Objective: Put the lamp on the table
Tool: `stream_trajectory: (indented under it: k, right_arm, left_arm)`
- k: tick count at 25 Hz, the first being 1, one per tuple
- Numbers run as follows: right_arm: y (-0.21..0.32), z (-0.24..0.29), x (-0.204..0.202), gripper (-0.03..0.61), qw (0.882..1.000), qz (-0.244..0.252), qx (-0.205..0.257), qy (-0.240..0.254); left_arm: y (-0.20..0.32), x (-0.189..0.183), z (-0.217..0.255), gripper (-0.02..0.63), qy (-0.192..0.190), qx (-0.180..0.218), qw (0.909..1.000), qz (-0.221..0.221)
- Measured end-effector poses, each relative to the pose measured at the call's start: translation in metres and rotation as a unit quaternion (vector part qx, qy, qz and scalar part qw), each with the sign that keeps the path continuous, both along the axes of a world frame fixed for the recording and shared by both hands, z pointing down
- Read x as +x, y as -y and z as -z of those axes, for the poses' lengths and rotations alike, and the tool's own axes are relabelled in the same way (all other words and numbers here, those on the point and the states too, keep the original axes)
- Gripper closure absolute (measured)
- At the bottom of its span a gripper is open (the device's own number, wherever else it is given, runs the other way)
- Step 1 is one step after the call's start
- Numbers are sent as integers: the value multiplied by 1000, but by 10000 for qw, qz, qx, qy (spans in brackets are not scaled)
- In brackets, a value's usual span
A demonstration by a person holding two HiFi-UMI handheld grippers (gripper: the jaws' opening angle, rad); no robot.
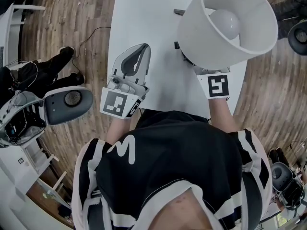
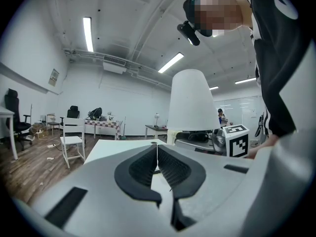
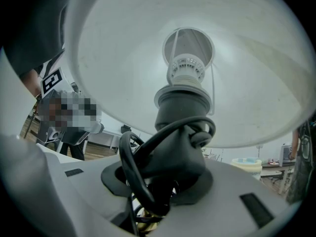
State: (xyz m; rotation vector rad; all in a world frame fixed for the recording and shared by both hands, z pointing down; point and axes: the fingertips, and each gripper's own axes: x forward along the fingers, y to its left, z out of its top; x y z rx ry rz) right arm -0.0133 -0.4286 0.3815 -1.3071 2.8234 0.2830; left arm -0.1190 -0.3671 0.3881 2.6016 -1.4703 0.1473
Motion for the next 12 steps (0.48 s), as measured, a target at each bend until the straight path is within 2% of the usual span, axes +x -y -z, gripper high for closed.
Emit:
stream_trajectory:
  k: [5, 12]
  right_arm:
    - [5, -4, -6, 419, 10000, -13, -51, -30]
    - [-10, -3, 7, 420, 10000, -43, 38, 4]
  left_arm:
    - [7, -4, -3, 606, 18, -49, 10000, -55]
    - [-3, 13, -3, 606, 67, -47, 9999, -136]
